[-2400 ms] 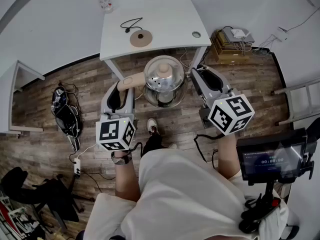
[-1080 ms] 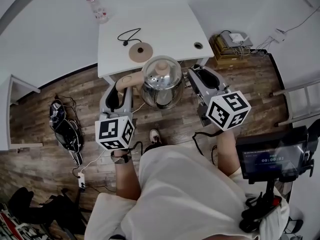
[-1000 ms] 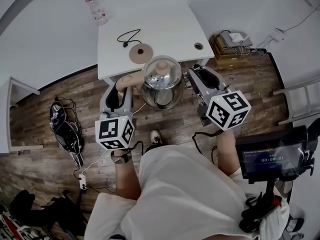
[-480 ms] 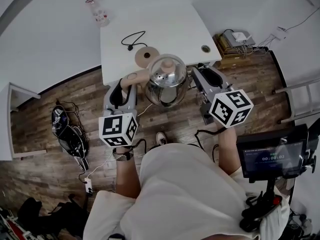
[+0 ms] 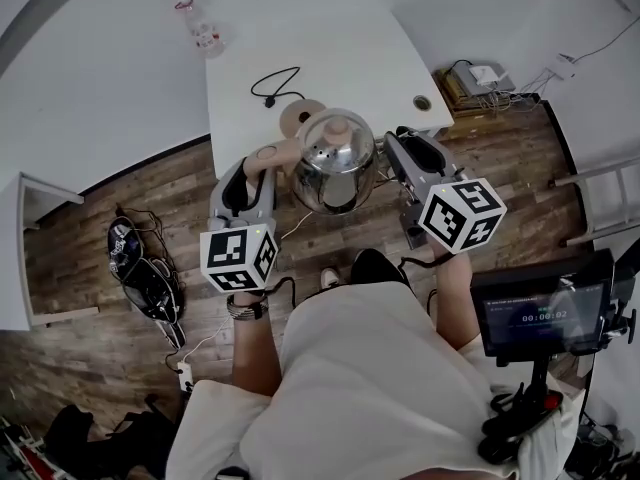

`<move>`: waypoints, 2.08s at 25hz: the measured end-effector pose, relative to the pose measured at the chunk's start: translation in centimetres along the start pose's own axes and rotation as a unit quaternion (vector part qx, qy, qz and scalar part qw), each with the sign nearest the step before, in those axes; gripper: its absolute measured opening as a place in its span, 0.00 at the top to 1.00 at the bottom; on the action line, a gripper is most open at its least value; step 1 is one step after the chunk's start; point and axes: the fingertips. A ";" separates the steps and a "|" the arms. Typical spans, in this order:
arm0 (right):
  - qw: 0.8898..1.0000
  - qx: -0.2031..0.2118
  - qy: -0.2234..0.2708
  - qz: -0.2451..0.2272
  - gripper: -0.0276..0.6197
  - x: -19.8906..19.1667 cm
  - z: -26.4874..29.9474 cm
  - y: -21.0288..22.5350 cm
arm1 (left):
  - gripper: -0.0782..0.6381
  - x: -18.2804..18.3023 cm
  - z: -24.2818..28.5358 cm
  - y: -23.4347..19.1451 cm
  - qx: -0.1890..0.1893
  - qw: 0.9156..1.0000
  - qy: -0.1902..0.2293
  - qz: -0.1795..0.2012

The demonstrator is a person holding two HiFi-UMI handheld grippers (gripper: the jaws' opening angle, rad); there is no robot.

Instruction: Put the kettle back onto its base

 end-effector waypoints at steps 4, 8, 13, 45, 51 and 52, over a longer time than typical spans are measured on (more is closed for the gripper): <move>1.000 -0.001 -0.002 0.003 0.81 -0.1 1.0 0.3 | 0.69 -0.3 0.7 -0.6 -0.002 1.000 -0.007 0.002; 1.000 0.000 -0.007 0.004 0.81 0.6 3.5 0.4 | 0.69 0.1 2.3 -2.5 -0.001 1.000 -0.013 -0.004; 1.000 0.008 -0.016 0.006 0.81 1.2 8.6 2.2 | 0.69 -0.1 6.3 -5.2 0.005 1.000 -0.021 -0.009; 0.989 0.069 -0.132 0.001 0.82 -0.3 29.6 11.7 | 0.69 -5.2 22.3 -13.8 0.067 0.989 -0.111 -0.073; 0.986 0.071 -0.151 0.004 0.82 -2.2 30.3 11.7 | 0.69 -7.2 22.2 -14.0 0.072 0.986 -0.126 -0.078; 0.985 0.072 -0.154 0.006 0.82 -2.5 30.4 11.8 | 0.69 -7.5 22.2 -14.0 0.072 0.986 -0.128 -0.079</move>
Point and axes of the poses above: the fingertips, and each gripper's own axes: z forward along the fingers, y to its right, x out of its top, and after that the axes turned 8 degrees about -y, right-handed
